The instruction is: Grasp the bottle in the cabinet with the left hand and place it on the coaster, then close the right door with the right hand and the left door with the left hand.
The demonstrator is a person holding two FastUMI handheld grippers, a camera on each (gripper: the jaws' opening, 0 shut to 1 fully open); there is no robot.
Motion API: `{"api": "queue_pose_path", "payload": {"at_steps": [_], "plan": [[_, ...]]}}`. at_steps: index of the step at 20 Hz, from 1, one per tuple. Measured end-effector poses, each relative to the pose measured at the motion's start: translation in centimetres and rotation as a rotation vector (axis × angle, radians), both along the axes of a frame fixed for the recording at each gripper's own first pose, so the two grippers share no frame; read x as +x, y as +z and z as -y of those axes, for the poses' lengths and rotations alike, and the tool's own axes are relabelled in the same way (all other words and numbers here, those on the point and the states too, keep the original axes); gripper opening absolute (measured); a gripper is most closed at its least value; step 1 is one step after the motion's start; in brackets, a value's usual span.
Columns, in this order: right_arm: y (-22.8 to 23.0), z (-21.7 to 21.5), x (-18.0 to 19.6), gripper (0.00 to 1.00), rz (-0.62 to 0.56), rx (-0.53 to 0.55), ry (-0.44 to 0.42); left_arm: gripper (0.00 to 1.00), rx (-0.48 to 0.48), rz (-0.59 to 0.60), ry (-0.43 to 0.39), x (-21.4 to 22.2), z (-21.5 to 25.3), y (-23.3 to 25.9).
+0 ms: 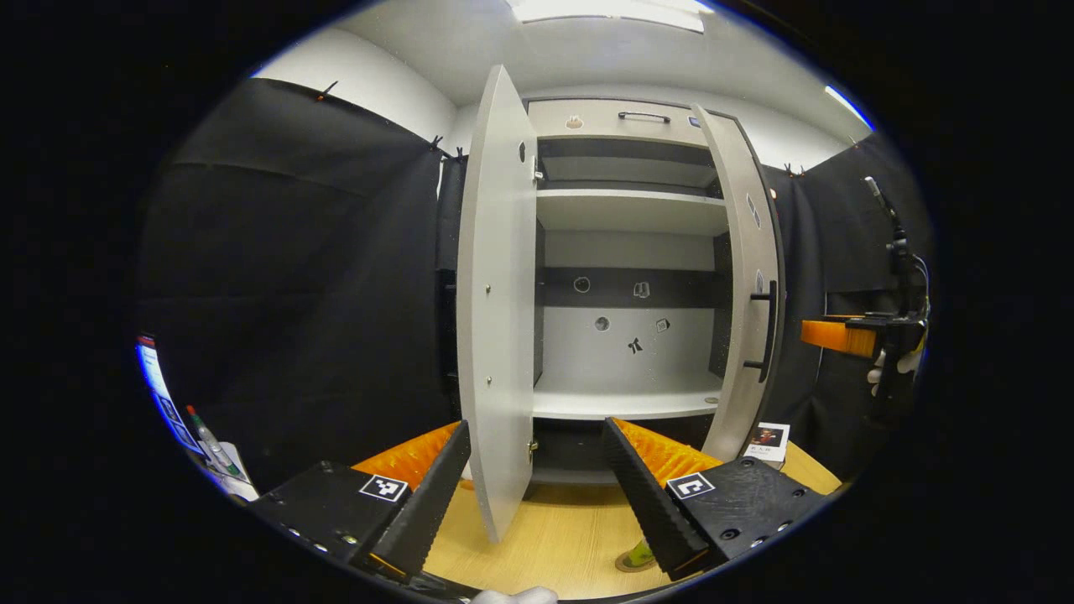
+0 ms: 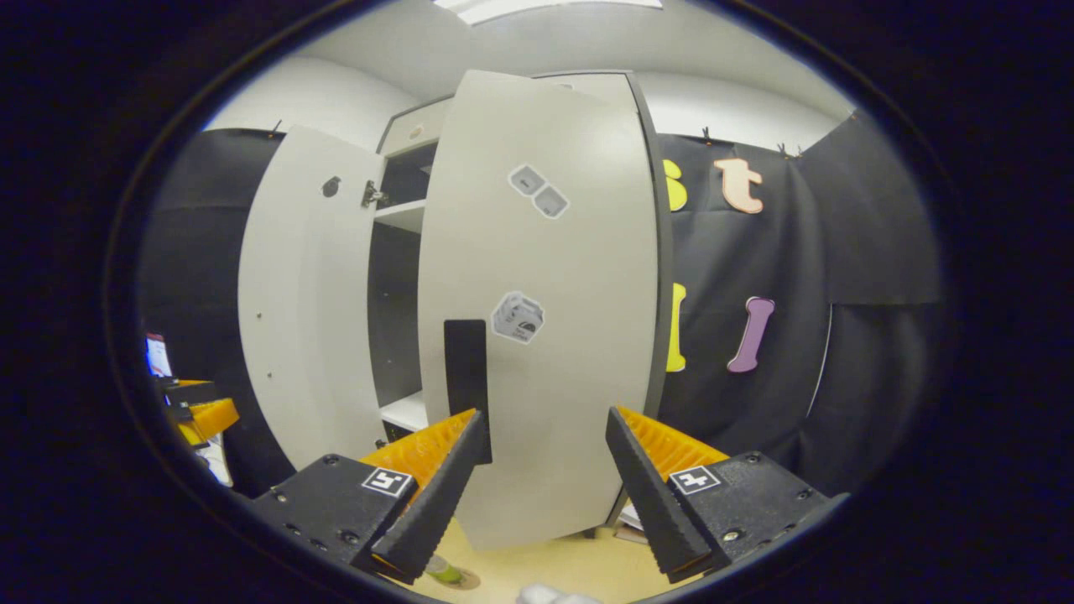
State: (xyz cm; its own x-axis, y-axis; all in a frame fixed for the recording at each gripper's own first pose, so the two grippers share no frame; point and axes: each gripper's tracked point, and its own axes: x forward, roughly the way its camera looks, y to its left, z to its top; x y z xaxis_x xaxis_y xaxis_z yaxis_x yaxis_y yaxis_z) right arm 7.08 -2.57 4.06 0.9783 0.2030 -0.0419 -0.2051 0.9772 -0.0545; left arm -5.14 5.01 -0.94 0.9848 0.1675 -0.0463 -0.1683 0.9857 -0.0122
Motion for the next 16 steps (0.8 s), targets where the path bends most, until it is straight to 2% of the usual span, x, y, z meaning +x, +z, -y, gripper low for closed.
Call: {"api": "queue_pose_path", "payload": {"at_steps": [6,11,16], "plan": [[-2.5,-0.5,-2.1,0.96,-0.052,-0.012,-0.032,0.96,0.037,0.017,0.022,0.2,-3.9,0.6],[-4.8,-0.6,-4.2,0.97,-0.102,0.01,-0.078,0.96,0.079,0.035,0.116,0.8,-11.3,1.4],[-6.1,-0.4,-6.4,0.94,-0.133,-0.005,-0.132,0.96,0.107,0.049,0.189,3.4,-19.2,1.8]]}}
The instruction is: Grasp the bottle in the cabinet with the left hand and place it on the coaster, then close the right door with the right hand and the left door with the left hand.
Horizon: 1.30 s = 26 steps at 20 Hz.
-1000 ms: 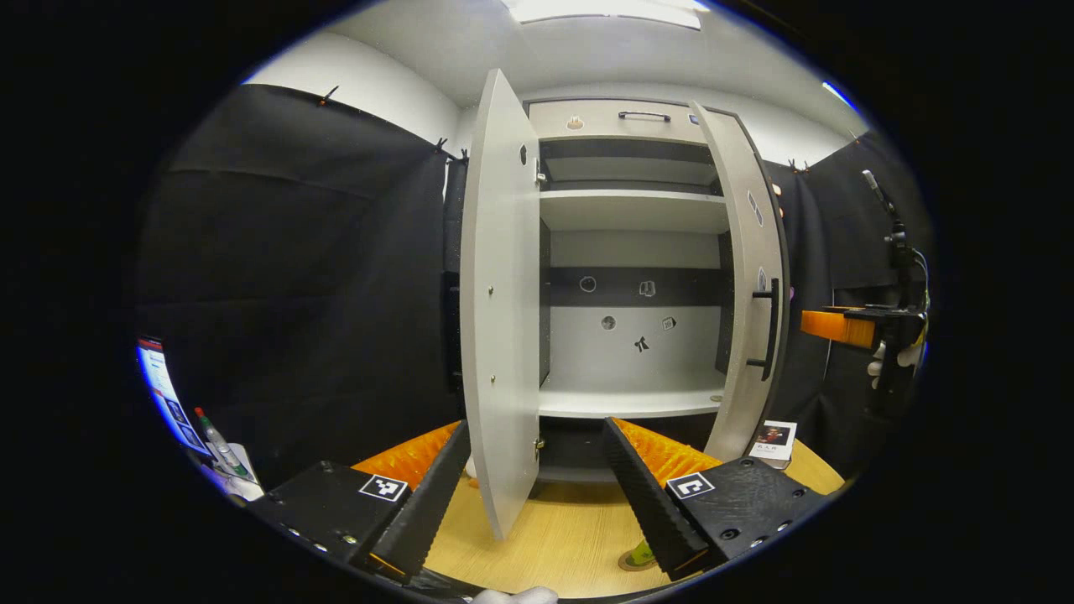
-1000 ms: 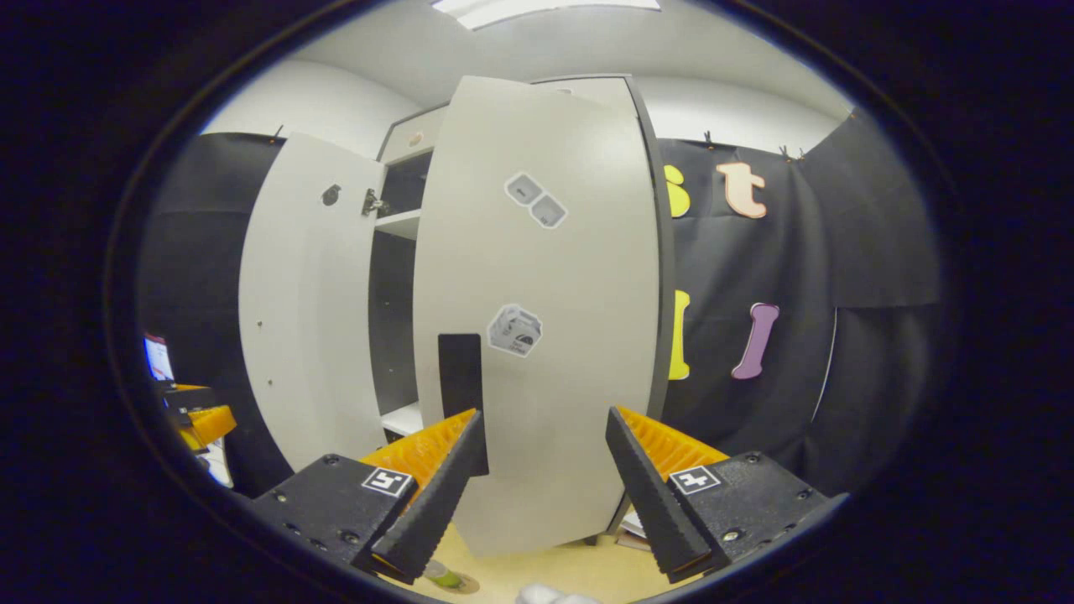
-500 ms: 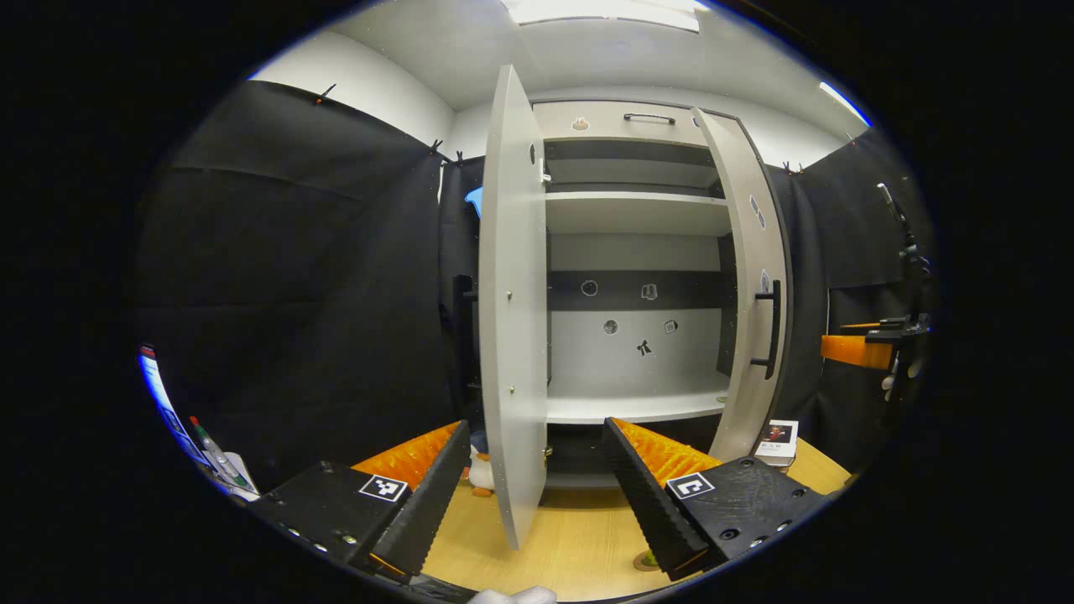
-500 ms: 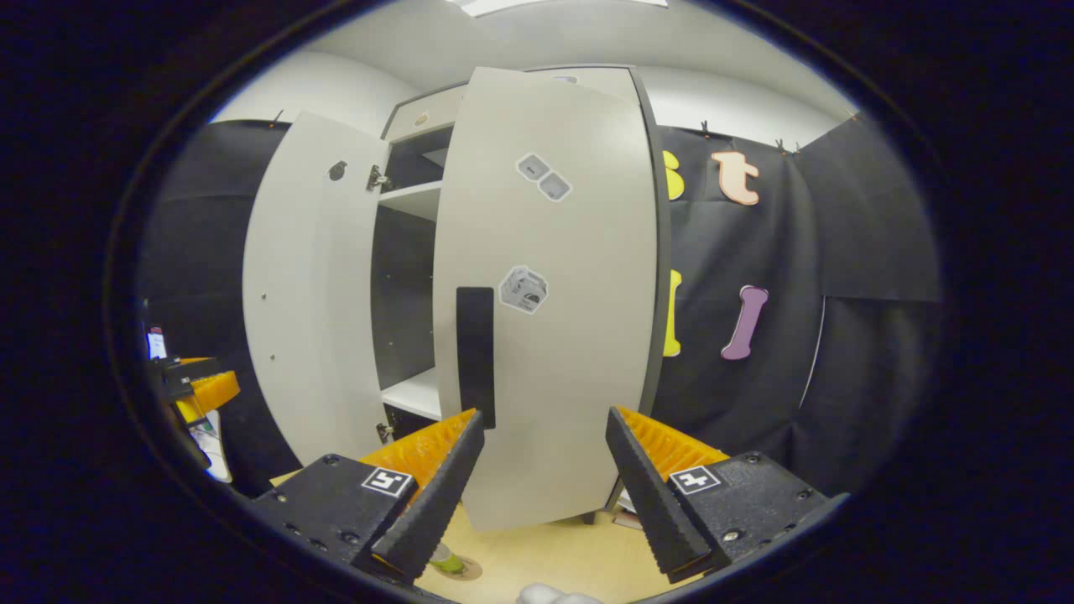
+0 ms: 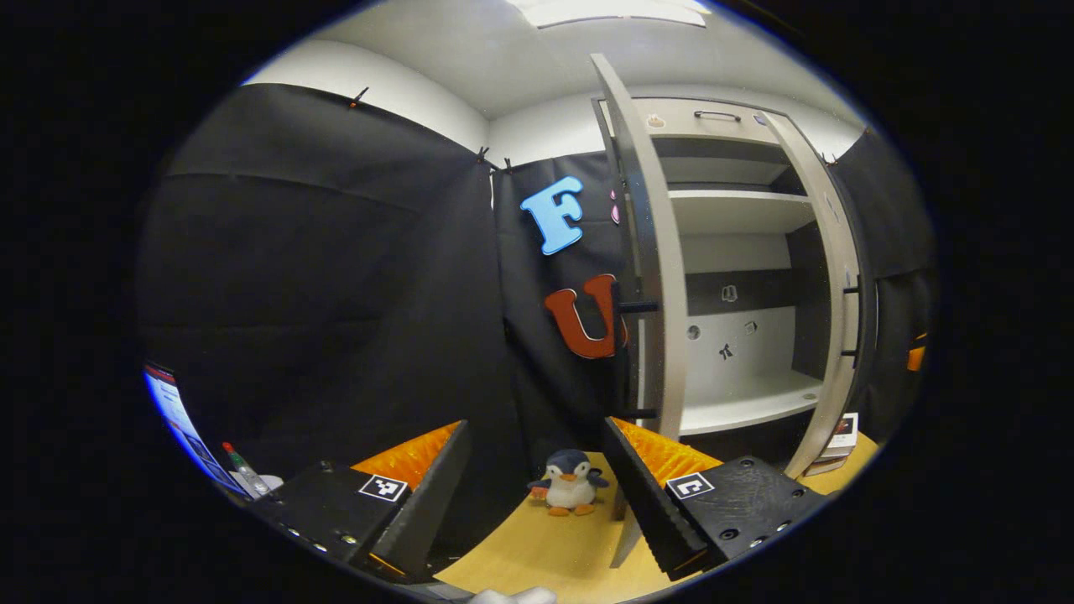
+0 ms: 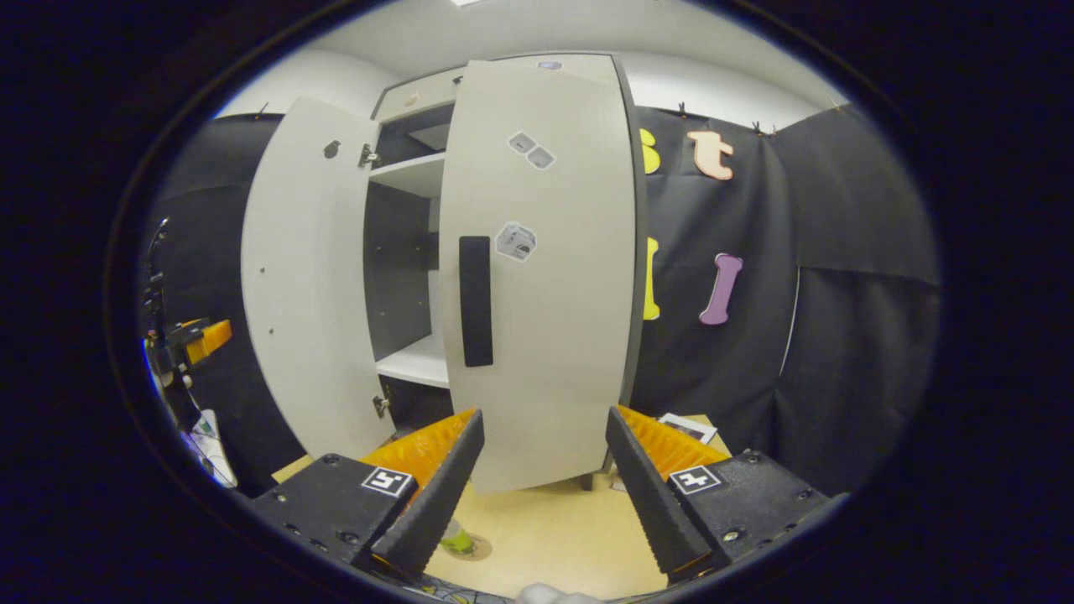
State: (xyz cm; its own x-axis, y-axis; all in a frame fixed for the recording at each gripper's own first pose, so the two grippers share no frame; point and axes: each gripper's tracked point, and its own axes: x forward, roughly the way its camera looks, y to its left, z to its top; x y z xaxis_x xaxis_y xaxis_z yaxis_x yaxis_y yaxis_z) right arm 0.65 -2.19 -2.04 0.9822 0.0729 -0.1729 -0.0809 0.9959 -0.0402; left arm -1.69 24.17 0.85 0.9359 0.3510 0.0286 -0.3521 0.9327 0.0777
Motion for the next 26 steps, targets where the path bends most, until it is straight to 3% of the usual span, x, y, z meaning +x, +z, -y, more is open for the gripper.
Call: {"api": "queue_pose_path", "payload": {"at_steps": [4,9,21,22,24,25,26], "plan": [[-0.3,0.3,-1.5,0.94,-0.013,-0.019,-0.038,0.96,0.005,0.027,0.004,3.2,-2.7,1.0],[-0.5,0.4,-2.7,0.96,-0.018,-0.015,-0.051,0.96,0.0,0.049,-0.029,6.4,-2.4,2.4],[-1.2,0.7,-2.4,0.96,-0.039,0.046,0.021,0.91,0.005,0.037,-0.036,7.3,-0.2,3.4],[-1.2,0.7,-2.4,0.96,-0.037,0.048,0.027,0.87,0.005,0.037,-0.047,7.4,0.5,3.3],[-1.0,1.3,-2.5,0.96,-0.032,0.038,0.028,0.96,0.003,0.04,-0.069,7.3,2.0,3.3],[-0.9,1.6,-2.5,0.96,-0.031,0.037,0.028,0.96,0.005,0.04,-0.076,7.3,2.8,3.3],[-0.8,1.8,-2.4,0.96,-0.03,0.039,0.03,0.87,0.005,0.039,-0.081,7.4,3.5,3.3]]}}
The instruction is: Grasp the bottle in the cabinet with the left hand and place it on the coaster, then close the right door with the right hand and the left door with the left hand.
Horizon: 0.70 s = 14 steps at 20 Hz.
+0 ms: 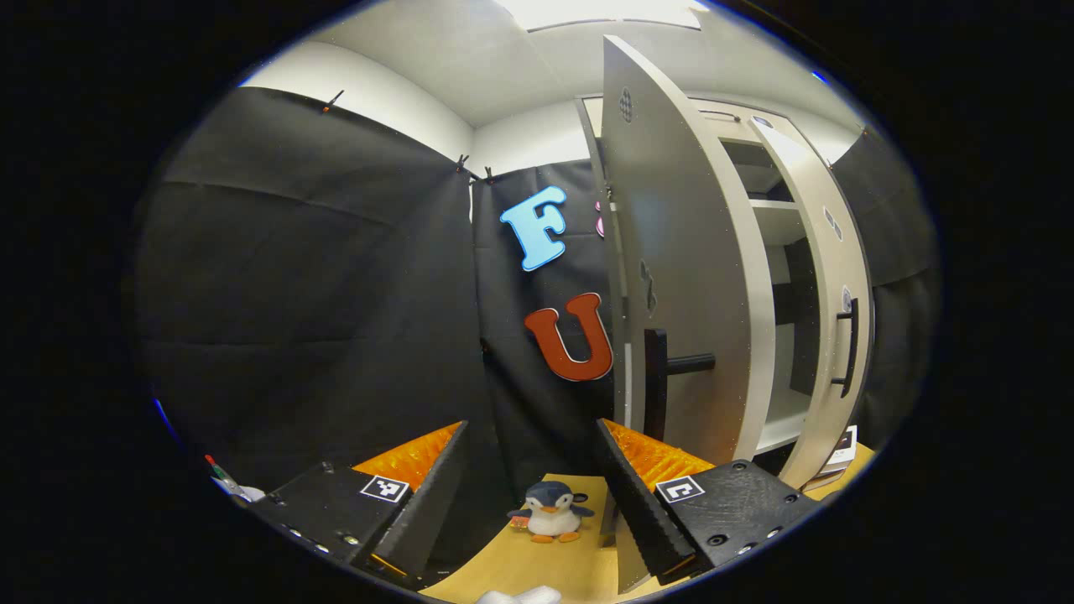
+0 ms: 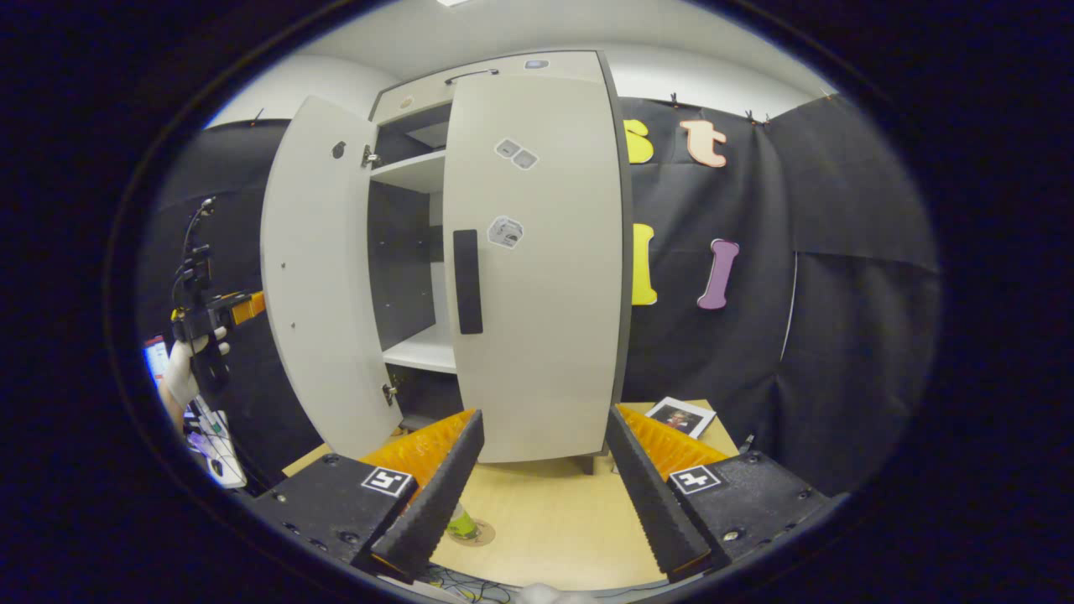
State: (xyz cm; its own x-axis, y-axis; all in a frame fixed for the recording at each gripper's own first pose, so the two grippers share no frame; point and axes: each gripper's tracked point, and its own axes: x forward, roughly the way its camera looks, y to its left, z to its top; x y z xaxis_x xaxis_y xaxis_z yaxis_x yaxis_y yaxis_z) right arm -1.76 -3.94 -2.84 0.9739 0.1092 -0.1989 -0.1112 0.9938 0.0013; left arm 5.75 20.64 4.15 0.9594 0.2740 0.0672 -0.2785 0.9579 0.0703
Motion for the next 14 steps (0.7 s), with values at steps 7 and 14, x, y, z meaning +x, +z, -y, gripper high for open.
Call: {"api": "queue_pose_path", "payload": {"at_steps": [7,14], "plan": [[0.1,1.8,-0.9,0.96,-0.008,-0.008,-0.018,0.91,-0.025,0.002,-0.075,1.1,5.9,-0.1],[0.1,4.0,-1.8,0.94,-0.006,-0.005,-0.075,0.96,-0.061,-0.016,-0.22,5.7,14.1,-1.0]]}}
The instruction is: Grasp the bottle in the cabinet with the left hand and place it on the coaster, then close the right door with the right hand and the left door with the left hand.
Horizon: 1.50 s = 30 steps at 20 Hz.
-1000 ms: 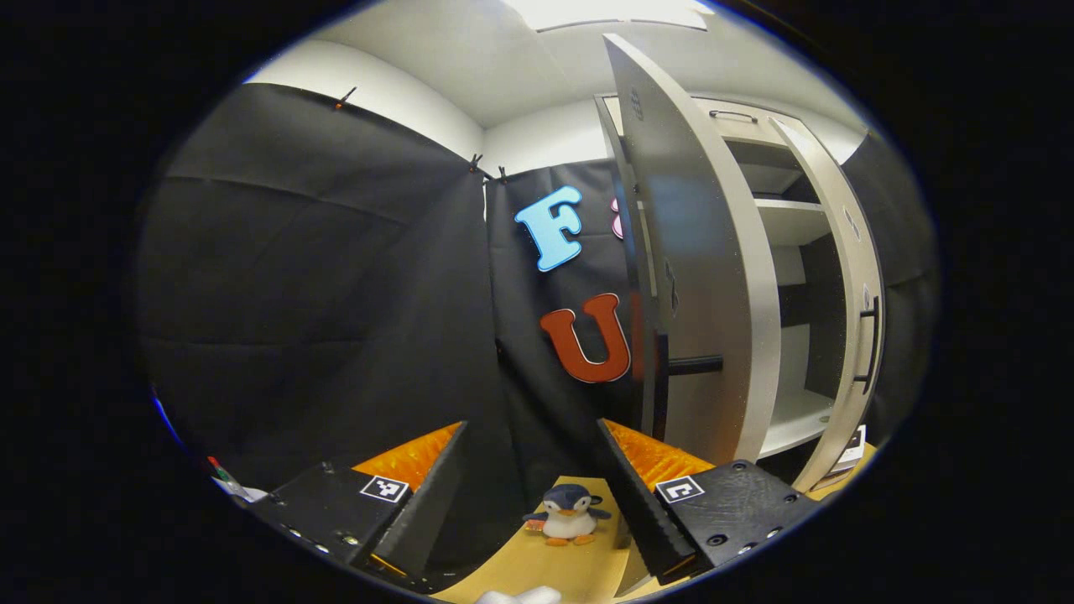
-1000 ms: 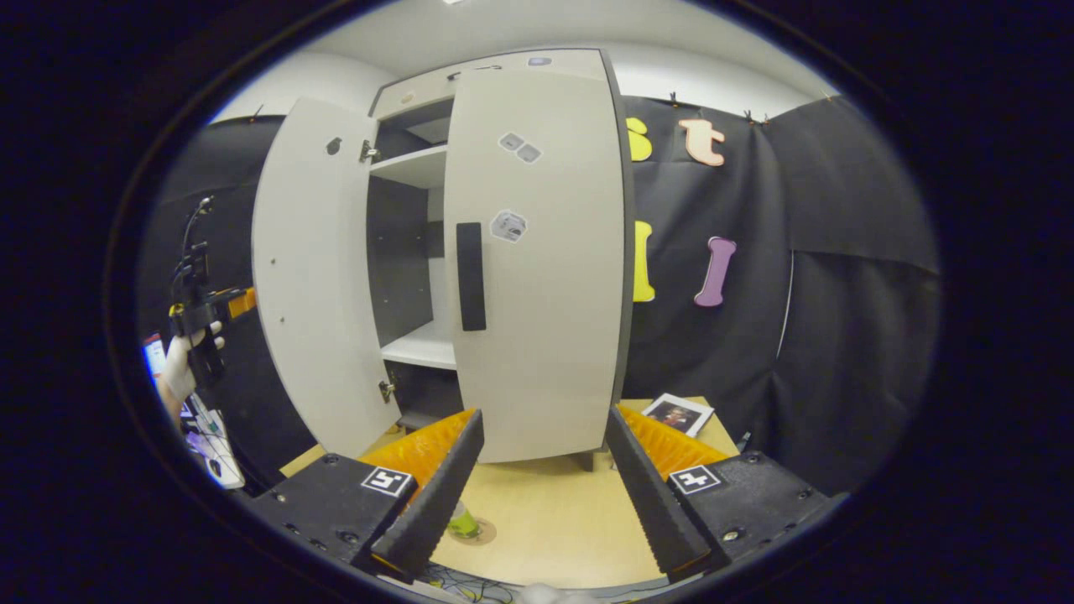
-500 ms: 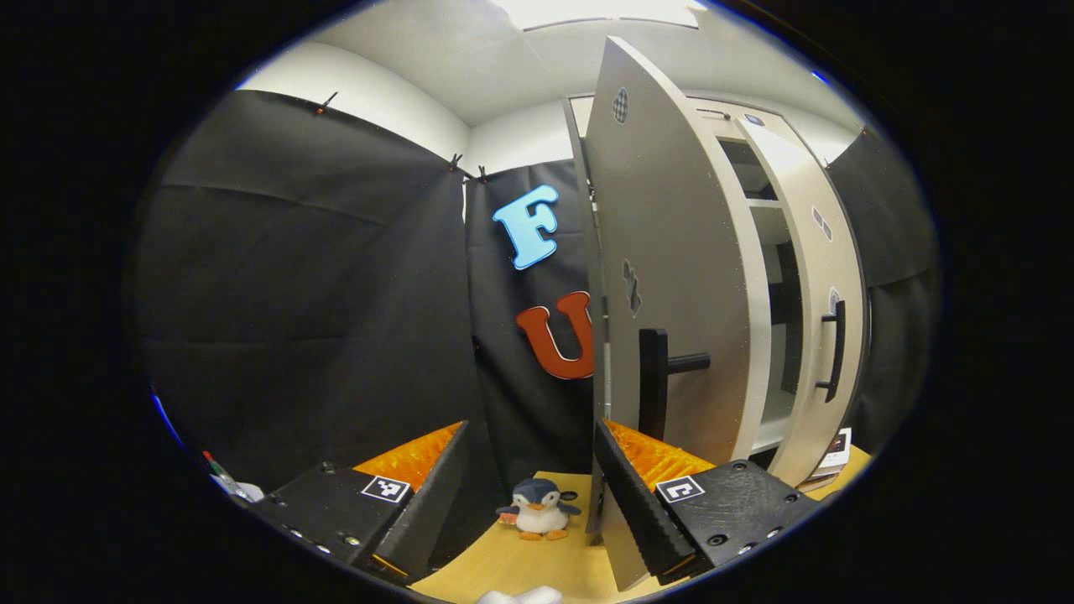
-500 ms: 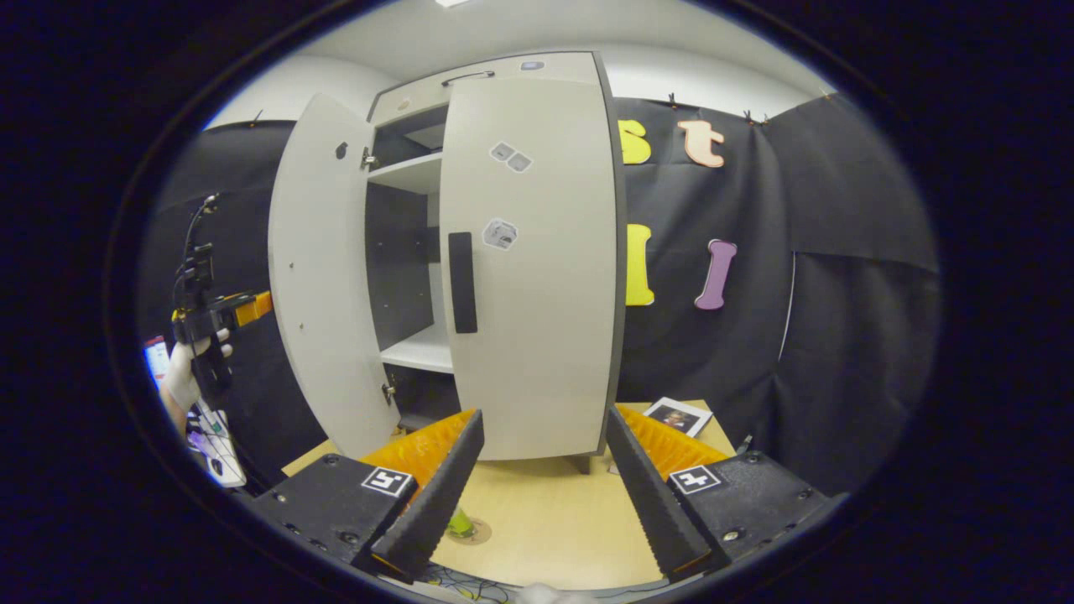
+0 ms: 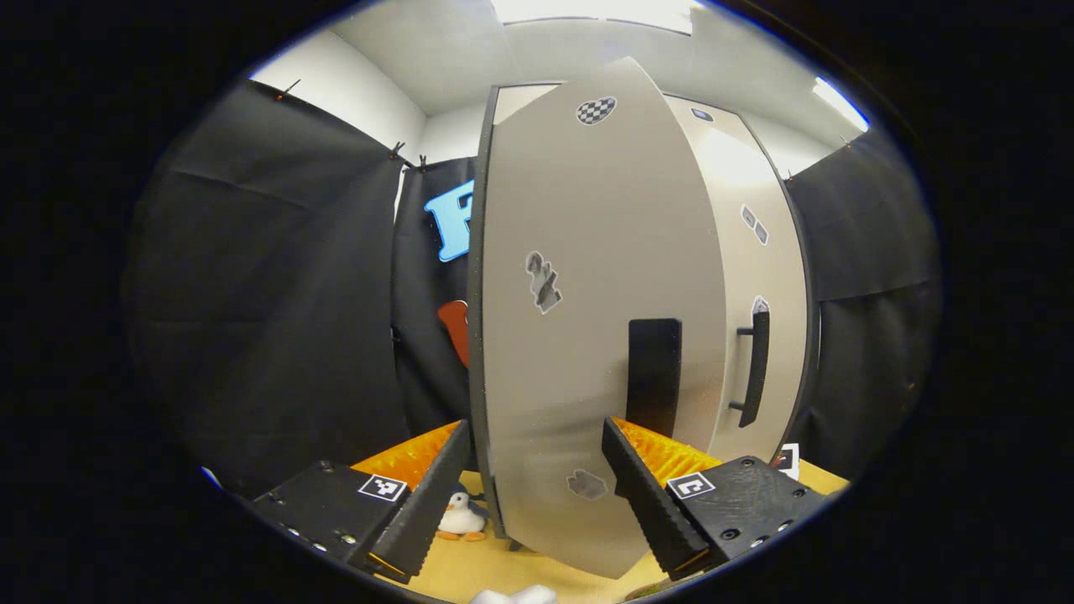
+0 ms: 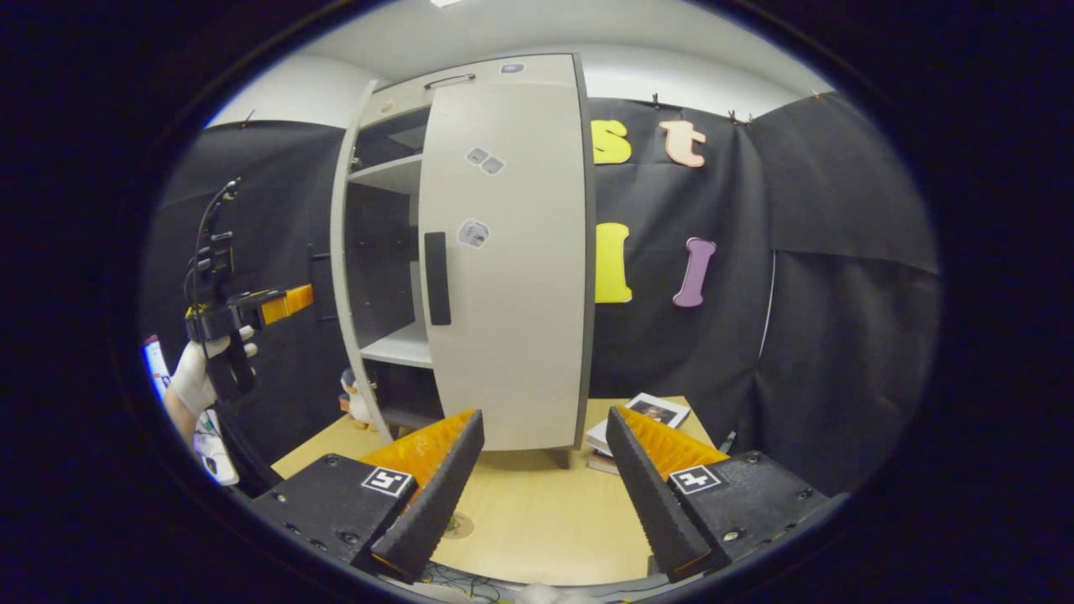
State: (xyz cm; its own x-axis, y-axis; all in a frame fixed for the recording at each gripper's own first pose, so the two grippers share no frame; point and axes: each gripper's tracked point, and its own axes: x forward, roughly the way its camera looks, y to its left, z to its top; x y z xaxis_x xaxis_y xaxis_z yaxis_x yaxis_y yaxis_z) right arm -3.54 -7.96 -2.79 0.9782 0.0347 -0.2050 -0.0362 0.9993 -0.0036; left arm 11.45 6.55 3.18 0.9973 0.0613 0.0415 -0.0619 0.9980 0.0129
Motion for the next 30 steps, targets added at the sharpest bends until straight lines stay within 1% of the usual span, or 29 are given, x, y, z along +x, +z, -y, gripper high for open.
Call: {"api": "queue_pose_path", "payload": {"at_steps": [1,2,3,4,5,6,8,17,21,25,26,29,30], "plan": [[0.1,0.2,-0.1,0.94,0.001,0.004,-0.007,0.96,-0.002,0.006,-0.008,0.0,0.4,0.2],[0.2,0.3,-0.2,0.96,0.004,0.006,-0.012,0.96,0.0,0.01,-0.008,-0.1,0.5,0.3],[0.4,0.4,-0.2,0.94,0.009,0.006,-0.017,0.96,0.002,0.012,-0.007,-0.2,0.5,0.5],[0.5,0.4,-0.2,0.96,0.014,0.006,-0.019,0.96,0.005,0.013,-0.006,-0.4,0.6,0.5],[0.8,0.3,-0.1,0.94,0.019,0.007,-0.02,0.96,0.007,0.011,-0.004,-0.6,0.6,0.6],[0.8,0.0,0.0,0.96,0.022,0.006,-0.019,0.96,0.011,0.007,-0.003,-0.8,0.6,0.6],[1.1,-0.4,0.0,0.96,0.029,0.004,-0.015,0.96,0.012,0.004,-0.001,-1.3,0.6,0.6],[2.3,-2.0,0.8,0.96,0.076,0.007,-0.008,0.96,0.008,0.008,-0.041,-6.5,2.6,1.5],[3.1,-2.4,1.2,0.97,0.107,0.018,-0.021,0.96,0.022,0.003,-0.035,-9.0,2.6,1.4],[3.3,-3.0,1.5,0.96,0.133,0.015,-0.033,0.96,0.017,-0.022,-0.01,-12.2,2.3,-0.1],[3.1,-3.2,1.4,0.94,0.136,0.018,-0.035,0.96,0.009,-0.031,-0.003,-13.4,2.7,-0.7],[2.8,-3.7,1.4,0.96,0.142,0.014,-0.051,0.96,-0.004,-0.042,0.022,-15.2,2.3,-2.5],[2.5,-3.8,1.4,0.94,0.139,0.008,-0.055,0.96,-0.01,-0.047,0.021,-15.8,2.4,-3.1]]}}
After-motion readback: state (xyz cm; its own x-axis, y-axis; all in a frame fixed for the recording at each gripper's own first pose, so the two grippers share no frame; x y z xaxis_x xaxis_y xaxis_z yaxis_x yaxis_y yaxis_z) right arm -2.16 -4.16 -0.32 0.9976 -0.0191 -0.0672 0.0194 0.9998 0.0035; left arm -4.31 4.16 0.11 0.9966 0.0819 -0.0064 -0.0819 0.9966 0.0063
